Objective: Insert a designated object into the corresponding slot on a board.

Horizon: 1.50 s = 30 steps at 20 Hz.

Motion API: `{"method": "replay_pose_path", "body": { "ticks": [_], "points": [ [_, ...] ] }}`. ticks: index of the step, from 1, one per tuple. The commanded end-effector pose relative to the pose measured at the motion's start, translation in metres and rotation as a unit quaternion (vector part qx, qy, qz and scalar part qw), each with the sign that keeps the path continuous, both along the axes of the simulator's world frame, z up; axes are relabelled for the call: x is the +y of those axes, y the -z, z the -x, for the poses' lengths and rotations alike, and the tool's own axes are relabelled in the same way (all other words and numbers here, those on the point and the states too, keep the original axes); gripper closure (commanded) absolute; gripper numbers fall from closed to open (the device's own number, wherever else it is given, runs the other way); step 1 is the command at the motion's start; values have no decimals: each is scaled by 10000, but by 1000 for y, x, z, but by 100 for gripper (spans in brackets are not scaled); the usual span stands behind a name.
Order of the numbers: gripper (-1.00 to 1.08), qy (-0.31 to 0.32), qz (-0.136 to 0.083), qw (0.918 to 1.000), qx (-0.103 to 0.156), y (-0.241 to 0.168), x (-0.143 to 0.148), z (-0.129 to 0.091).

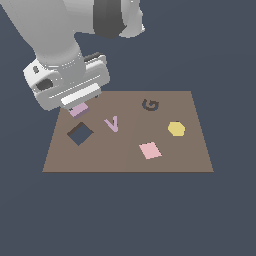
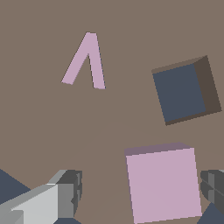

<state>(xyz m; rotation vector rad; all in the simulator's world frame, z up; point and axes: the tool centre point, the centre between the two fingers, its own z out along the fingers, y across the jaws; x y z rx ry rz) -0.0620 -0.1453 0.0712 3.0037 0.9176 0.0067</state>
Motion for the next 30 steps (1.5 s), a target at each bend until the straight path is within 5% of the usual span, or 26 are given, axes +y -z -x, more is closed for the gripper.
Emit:
{"method": "replay_pose_path", "body": {
  "ticks": [1,26,27,30],
  "points": [
    [-92,-186,-1,9998,4,6,-9,1],
    [-92,-591,3,9982,22,41,-32,1],
    [108,-591,3,9982,22,41,-32,1],
    [108,-591,3,9982,22,41,-32,1]
  ]
}}
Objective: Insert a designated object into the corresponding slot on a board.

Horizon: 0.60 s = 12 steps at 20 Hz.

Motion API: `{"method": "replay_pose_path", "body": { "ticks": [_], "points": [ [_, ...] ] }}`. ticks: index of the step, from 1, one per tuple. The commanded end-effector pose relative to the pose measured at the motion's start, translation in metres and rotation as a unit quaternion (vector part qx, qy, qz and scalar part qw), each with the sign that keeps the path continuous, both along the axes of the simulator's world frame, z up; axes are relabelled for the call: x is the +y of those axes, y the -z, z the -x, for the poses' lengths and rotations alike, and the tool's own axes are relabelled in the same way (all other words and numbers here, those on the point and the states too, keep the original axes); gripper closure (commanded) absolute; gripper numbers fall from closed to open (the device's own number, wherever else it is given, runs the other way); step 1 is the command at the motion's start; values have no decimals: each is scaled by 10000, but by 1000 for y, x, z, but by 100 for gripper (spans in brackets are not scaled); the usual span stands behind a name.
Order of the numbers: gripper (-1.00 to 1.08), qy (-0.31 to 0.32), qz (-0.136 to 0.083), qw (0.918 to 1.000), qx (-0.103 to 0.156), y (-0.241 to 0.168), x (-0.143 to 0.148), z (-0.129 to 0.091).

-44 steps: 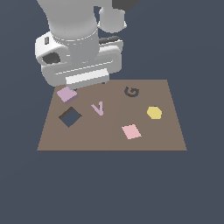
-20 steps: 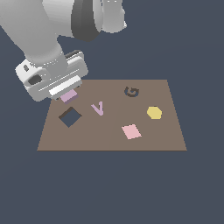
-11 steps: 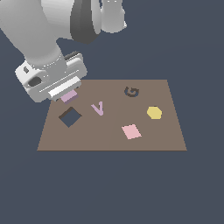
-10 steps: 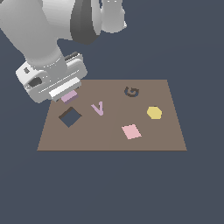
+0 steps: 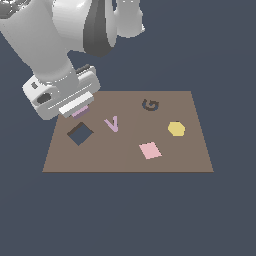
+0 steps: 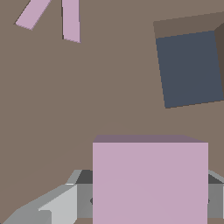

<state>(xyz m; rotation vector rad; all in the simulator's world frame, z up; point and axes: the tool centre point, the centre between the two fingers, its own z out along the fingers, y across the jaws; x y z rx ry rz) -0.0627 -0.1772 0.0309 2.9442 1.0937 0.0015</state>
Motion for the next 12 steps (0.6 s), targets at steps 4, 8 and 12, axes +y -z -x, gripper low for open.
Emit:
{"method": "replay_pose_path", "body": {
  "ticks": [4,8,12],
  "points": [
    [108,1,-2,10000,6,1,0,0],
    [108,-3,1,10000,-3,-1,0,0],
    [108,-1,-3,10000,8,-2,0,0]
  ]
}}
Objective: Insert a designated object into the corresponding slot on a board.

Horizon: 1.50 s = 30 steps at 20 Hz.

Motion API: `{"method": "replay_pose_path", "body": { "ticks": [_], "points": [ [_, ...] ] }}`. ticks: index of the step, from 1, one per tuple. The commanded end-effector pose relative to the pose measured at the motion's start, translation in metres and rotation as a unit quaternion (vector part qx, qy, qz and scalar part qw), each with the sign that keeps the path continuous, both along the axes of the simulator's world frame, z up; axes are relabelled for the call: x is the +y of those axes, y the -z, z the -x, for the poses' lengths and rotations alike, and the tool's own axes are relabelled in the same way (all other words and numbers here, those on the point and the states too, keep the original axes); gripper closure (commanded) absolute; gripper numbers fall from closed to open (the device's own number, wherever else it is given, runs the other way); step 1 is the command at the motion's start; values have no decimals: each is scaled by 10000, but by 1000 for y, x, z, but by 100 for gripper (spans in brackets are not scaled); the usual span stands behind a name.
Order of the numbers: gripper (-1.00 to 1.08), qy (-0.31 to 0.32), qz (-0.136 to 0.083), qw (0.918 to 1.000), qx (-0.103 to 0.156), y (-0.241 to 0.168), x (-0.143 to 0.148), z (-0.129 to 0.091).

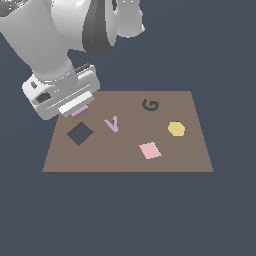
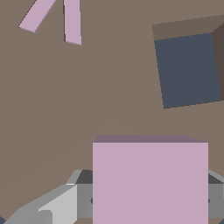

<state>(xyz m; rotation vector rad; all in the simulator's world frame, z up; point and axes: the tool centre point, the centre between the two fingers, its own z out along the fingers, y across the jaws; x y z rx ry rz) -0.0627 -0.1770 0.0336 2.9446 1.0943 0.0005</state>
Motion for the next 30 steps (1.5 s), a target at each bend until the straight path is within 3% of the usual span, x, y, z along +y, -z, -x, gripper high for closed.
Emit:
{"method": "replay_pose_path", "body": {
  "ticks": [1,12,19,25,30],
  "points": [
    [108,-4,-1,10000,3,0,0,0],
    [108,-537,0,9986,3,0,-4,-5],
    [108,-1351,2,9908,2,-1,-9,-14],
    [108,-2343,4,9722,1,-2,-13,-26],
    [108,-3341,5,9425,1,-3,-14,-40]
  ]
}}
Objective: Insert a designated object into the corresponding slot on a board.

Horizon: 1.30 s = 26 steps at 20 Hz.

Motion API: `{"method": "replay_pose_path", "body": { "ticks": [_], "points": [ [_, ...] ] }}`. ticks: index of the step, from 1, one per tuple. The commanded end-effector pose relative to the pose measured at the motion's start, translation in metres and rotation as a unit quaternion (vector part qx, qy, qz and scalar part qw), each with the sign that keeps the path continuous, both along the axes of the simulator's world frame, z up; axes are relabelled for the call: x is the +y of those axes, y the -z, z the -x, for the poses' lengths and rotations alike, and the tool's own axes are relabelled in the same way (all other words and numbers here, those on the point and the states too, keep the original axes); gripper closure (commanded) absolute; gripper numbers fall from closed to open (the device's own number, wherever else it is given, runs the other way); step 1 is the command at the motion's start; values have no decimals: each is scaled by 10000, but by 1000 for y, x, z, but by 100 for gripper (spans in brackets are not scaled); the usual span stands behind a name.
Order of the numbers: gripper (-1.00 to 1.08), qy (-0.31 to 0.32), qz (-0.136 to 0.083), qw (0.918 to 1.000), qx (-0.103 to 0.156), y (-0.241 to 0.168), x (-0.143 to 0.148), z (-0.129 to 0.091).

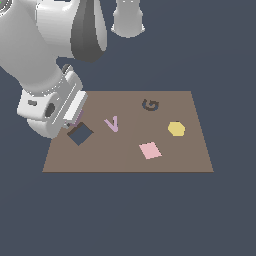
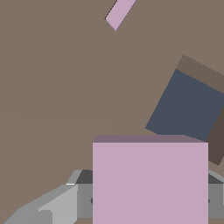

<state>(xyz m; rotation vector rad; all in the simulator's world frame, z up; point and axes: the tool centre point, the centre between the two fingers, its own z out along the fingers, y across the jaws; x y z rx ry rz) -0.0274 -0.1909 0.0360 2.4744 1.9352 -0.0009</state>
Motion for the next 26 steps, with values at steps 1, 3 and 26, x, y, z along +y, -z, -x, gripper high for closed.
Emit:
{"method": "replay_pose_path", "body": {
  "ticks": [1,3,26],
  "points": [
    [108,-541,2,9985,-4,-1,0,-7],
    [108,-971,3,9953,-4,-1,0,-13],
    [108,-4770,3,8789,0,-5,29,-54]
  ]
}}
